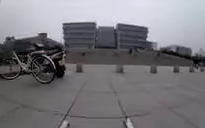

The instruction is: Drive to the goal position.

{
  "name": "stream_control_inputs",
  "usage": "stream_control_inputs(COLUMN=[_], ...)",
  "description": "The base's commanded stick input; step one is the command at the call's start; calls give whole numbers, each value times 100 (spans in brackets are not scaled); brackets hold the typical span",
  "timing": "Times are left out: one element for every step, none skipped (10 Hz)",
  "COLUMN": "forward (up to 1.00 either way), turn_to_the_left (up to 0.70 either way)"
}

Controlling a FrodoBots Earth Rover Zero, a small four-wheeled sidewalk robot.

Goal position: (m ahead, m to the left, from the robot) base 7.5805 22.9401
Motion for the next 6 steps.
stream_control_inputs(forward=[85, 85, 85, 85, 85, 85], turn_to_the_left=[-3, -3, -3, -3, -3, -7])
